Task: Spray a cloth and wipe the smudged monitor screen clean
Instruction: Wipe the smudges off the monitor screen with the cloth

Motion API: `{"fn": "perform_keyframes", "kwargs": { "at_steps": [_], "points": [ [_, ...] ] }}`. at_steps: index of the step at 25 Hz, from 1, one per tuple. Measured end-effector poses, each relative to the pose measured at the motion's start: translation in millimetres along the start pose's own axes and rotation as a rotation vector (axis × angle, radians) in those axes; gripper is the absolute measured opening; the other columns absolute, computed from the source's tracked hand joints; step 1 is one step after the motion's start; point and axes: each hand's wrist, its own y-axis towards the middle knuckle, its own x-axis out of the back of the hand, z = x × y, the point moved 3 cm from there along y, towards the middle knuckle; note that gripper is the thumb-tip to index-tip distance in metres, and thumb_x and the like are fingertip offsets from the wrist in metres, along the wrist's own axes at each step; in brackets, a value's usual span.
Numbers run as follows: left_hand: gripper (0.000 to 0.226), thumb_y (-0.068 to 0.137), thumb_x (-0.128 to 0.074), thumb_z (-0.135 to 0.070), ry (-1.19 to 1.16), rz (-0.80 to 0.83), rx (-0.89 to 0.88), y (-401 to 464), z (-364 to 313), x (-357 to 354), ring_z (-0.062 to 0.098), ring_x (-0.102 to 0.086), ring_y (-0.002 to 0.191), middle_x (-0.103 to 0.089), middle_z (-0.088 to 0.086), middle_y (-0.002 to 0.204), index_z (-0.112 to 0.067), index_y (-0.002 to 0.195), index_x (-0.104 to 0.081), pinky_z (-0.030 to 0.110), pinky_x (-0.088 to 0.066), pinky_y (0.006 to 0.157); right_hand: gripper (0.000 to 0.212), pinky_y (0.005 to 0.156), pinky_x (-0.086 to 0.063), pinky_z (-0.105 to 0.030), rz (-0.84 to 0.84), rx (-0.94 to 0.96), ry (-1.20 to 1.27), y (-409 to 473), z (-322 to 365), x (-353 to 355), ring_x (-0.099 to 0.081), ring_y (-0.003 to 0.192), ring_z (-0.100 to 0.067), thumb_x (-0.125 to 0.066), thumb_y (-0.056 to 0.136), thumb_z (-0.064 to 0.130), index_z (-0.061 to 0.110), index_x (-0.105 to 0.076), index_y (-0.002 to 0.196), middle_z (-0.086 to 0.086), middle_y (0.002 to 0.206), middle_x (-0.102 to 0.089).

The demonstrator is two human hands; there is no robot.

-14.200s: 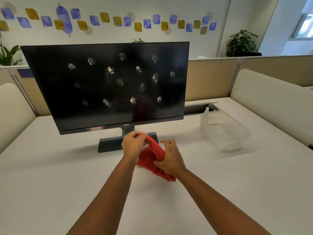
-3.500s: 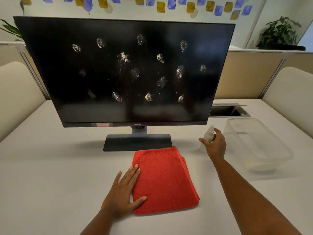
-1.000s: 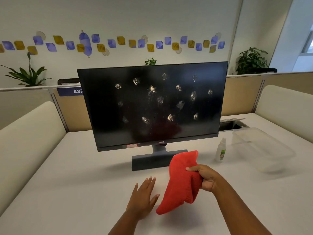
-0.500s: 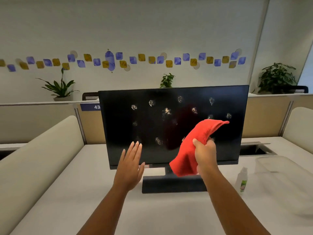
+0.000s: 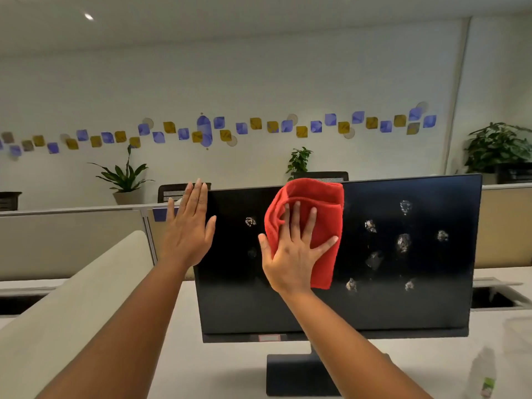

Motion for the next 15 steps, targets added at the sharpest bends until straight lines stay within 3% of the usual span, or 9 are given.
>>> {"fn": "perform_keyframes", "kwargs": {
  "at_steps": [3, 6, 8, 11, 15],
  "points": [
    [0.064, 0.087, -0.016, -0.045, -0.023, -0.010, -0.039, 10.1, 8.7, -4.3, 0.007, 0.013, 0.138, 0.000, -0.001, 0.156, -0.021, 0.142, 0.006, 0.037, 0.010, 0.113, 0.074, 0.093, 0.007, -0.074, -0.070, 0.083, -0.160, 11.7, -13.3, -12.8, -0.004, 0.140, -0.035, -0.035, 0.078, 0.067, 0.026, -0.033, 0.140, -0.009, 0.152, -0.016],
    [0.064, 0.089, -0.019, -0.044, -0.084, -0.075, -0.037, 9.7, 6.7, -10.9, 0.009, 0.006, 0.140, -0.013, 0.004, 0.155, -0.014, 0.144, -0.011, 0.027, 0.010, 0.113, 0.067, 0.095, -0.003, -0.078, -0.171, 0.145, -0.207, 24.7, -15.5, -20.4, -0.012, 0.139, -0.036, -0.043, 0.079, 0.057, 0.026, -0.037, 0.138, -0.012, 0.149, -0.027],
    [0.062, 0.090, -0.020, -0.043, -0.115, -0.103, -0.028, 10.2, 6.0, -13.6, 0.014, -0.003, 0.142, -0.020, 0.008, 0.153, -0.011, 0.143, -0.018, 0.023, 0.011, 0.112, 0.067, 0.099, -0.001, -0.075, -0.193, 0.201, -0.209, 29.1, -4.5, -29.0, -0.008, 0.140, -0.031, -0.043, 0.081, 0.051, 0.024, -0.031, 0.141, -0.008, 0.150, -0.023],
    [0.063, 0.090, -0.015, -0.044, -0.073, -0.113, -0.041, 10.5, 8.0, -11.6, 0.017, -0.007, 0.143, -0.025, 0.011, 0.151, -0.008, 0.142, -0.021, 0.026, 0.016, 0.112, 0.065, 0.104, 0.005, -0.069, -0.165, 0.313, -0.181, 26.5, 17.9, -43.4, -0.005, 0.141, -0.025, -0.038, 0.085, 0.051, 0.025, -0.025, 0.143, -0.001, 0.152, -0.019],
    [0.073, 0.085, -0.009, -0.052, 0.054, -0.110, -0.099, 7.2, 7.9, -7.8, 0.014, 0.007, 0.140, -0.013, 0.005, 0.153, -0.008, 0.143, -0.017, 0.034, 0.025, 0.108, 0.064, 0.106, 0.007, -0.066, -0.091, 0.474, -0.192, -6.7, 19.3, -65.6, 0.001, 0.143, -0.022, -0.040, 0.086, 0.050, 0.026, -0.024, 0.143, 0.003, 0.152, -0.016]
  ]
}}
